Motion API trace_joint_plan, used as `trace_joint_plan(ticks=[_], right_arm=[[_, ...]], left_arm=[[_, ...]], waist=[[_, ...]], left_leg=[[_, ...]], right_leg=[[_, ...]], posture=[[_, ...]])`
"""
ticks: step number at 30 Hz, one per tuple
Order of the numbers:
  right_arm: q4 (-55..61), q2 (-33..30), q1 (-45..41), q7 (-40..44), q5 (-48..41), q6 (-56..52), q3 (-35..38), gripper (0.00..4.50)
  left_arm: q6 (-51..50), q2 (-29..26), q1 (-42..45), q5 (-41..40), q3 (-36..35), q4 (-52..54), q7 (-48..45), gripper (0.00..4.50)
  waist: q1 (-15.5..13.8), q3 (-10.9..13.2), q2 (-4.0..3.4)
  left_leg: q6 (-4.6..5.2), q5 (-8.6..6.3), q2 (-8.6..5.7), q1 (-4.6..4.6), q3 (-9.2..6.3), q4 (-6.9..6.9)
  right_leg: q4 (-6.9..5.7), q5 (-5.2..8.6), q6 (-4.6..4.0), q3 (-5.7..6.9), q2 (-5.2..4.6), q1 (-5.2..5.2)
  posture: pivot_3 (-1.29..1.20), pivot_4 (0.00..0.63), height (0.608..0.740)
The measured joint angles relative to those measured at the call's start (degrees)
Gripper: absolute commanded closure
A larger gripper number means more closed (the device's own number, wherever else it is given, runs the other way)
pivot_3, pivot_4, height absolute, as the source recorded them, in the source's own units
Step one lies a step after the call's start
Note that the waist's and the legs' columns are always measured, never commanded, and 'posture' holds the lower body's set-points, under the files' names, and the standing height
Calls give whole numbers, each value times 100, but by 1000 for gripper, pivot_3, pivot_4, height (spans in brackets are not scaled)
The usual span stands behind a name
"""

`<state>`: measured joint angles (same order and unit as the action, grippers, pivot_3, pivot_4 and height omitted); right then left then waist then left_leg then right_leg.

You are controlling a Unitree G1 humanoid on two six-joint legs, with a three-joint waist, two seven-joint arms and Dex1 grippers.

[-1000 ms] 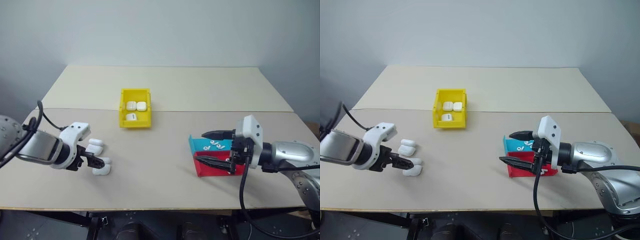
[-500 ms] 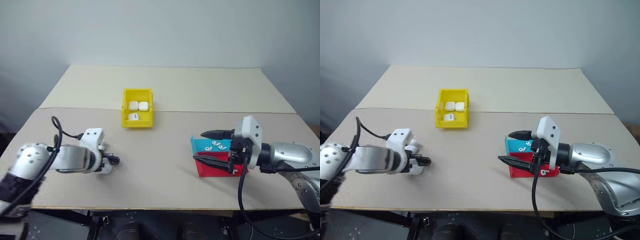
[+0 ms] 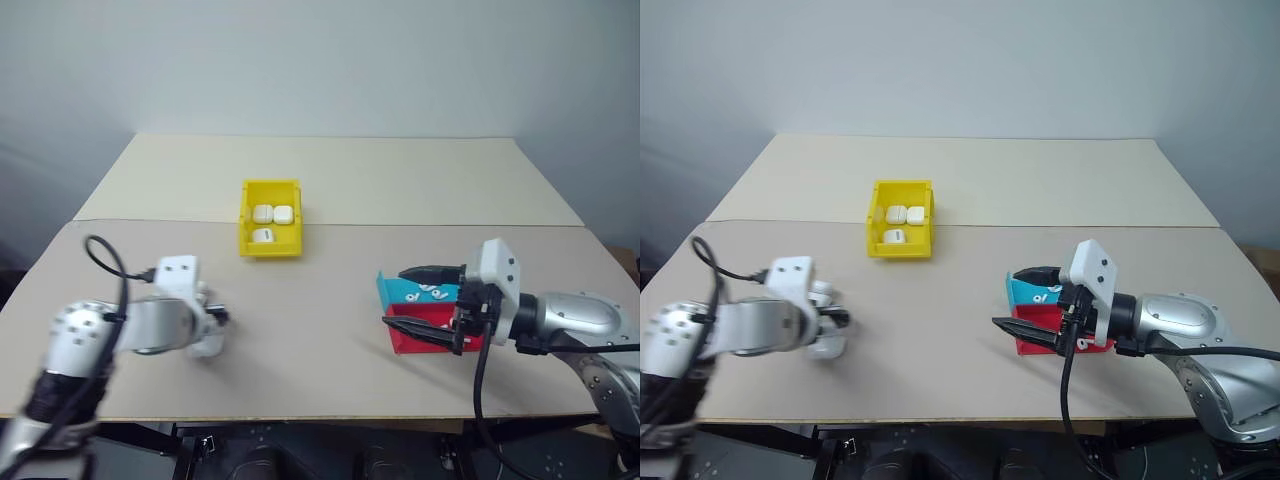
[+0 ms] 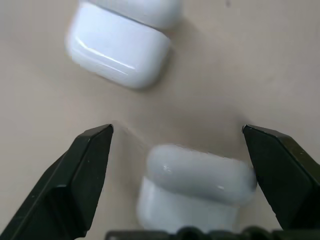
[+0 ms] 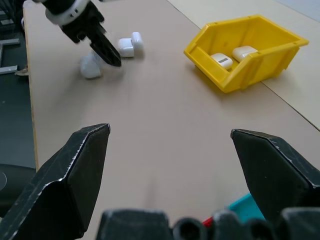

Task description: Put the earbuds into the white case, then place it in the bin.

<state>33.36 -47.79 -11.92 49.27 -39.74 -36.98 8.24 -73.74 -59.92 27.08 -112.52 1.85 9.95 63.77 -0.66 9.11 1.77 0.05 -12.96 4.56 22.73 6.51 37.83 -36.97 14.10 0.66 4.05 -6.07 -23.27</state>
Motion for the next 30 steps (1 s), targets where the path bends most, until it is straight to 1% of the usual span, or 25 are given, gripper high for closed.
trace_joint_plan(ticks=[1, 2, 4, 7, 10, 14, 17, 20, 23, 25, 26, 27, 28, 29, 30], right_arm=[[4, 22, -1, -20, 0, 0, 0, 14], [21, 40, -1, -48, 0, 0, 1, 14], [50, 81, 1, -77, 0, 0, -1, 14], [88, 128, 9, -106, 1, 1, -9, 14], [105, 138, 26, -126, 3, 1, -9, 14], [113, 146, 44, -172, 3, 0, -7, 14], [115, 146, 48, -181, 3, 1, -7, 14], [119, 145, 87, -178, 1, 0, -6, 14], [117, 147, 98, -175, 0, 1, -6, 14], [119, 151, 100, -171, -7, 1, -3, 0], [121, 156, 85, -171, -10, 2, -16, 0], [109, 174, 62, -169, -12, 1, -47, 0], [104, 192, 39, -168, -20, 2, -73, 0], [105, 211, 9, -158, -38, 3, -92, 0], [98, 215, -10, -141, -45, 7, -97, 0]], left_arm=[[-304, -541, 304, -4, 248, -167, -798, 0], [-511, -912, 583, -5, 454, -256, -1405, 0], [-766, -1310, 1072, -5, 815, -382, -2291, 0], [-1115, -1606, 1773, -9, 1623, -542, -3288, 0], [-1209, -1778, 2228, -10, 2175, -671, -3666, 0], [-1365, -1908, 2757, -8, 2731, -870, -3977, 0], [-1375, -2013, 2933, -9, 2913, -826, -4165, 0], [-1261, -2402, 2838, -10, 2920, -509, -4229, 0], [-879, -2768, 2385, -10, 2545, -240, -4250, 0], [-294, -3070, 1613, -7, 1823, 82, -4226, 378], [62, -3026, 943, 65, 1075, 268, -4145, 553], [403, -2680, 147, 295, 49, 486, -4024, 869], [579, -2263, -452, 491, -825, 690, -3963, 1158], [676, -1741, -1089, 759, -1757, 952, -4105, 1473], [776, -1149, -1601, 1061, -2585, 1188, -4550, 1791]], waist=[[-9, 0, 1], [-32, 0, 1], [-87, -1, -2], [-114, 0, 1], [-111, 2, 3], [-85, 3, 5], [-77, 3, 6], [-42, 6, 11], [-25, 6, 11], [-13, 8, 14], [-9, 7, 12], [-13, 2, 1], [-13, 2, -1], [-5, 1, -2], [22, 1, -3]], left_leg=[[0, -1, 0, 2, 5, 2], [0, -1, -4, 6, 5, 2], [3, -3, -10, 9, 5, 0], [4, -4, -10, 19, 2, 0], [4, -4, -9, 21, -1, 0], [4, -4, -9, 21, -3, 1], [4, -4, -9, 22, -5, 1], [4, -4, -7, 37, -13, 0], [4, -3, -8, 45, -17, 1], [3, -2, -5, 54, -16, 1], [3, -2, -4, 54, -12, 1], [3, -1, -7, 52, -11, 3], [2, 0, -5, 51, -9, 0], [-1, 1, -3, 55, -8, -2], [-2, 2, -2, 55, -1, -3]], right_leg=[[-1, 0, 0, 1, -1, 0], [4, 1, 1, 4, -5, 0], [10, 2, 5, 4, -11, 1], [12, 2, 5, 6, -12, -5], [11, 2, 5, 4, -12, -8], [9, 3, 6, 3, -11, -9], [11, 3, 7, 1, -11, -10], [8, 3, 7, -4, -12, -29], [-2, 3, 8, -12, -13, -46], [-8, 2, 7, -17, -12, -61], [-12, 2, 7, -26, -14, -69], [-17, 2, 7, -24, -18, -68], [-17, 2, 7, -25, -18, -70], [-14, 2, 6, -23, -16, -74], [-15, 2, 6, -27, -16, -79]], posture=[[0, 150, 740], [0, 150, 740], [0, 150, 740], [0, 150, 740], [0, 150, 740], [0, 150, 740], [0, 150, 740], [0, 150, 740], [0, 150, 740], [0, 150, 740], [0, 150, 740], [0, 150, 740], [0, 150, 740], [0, 150, 740], [0, 150, 740]])
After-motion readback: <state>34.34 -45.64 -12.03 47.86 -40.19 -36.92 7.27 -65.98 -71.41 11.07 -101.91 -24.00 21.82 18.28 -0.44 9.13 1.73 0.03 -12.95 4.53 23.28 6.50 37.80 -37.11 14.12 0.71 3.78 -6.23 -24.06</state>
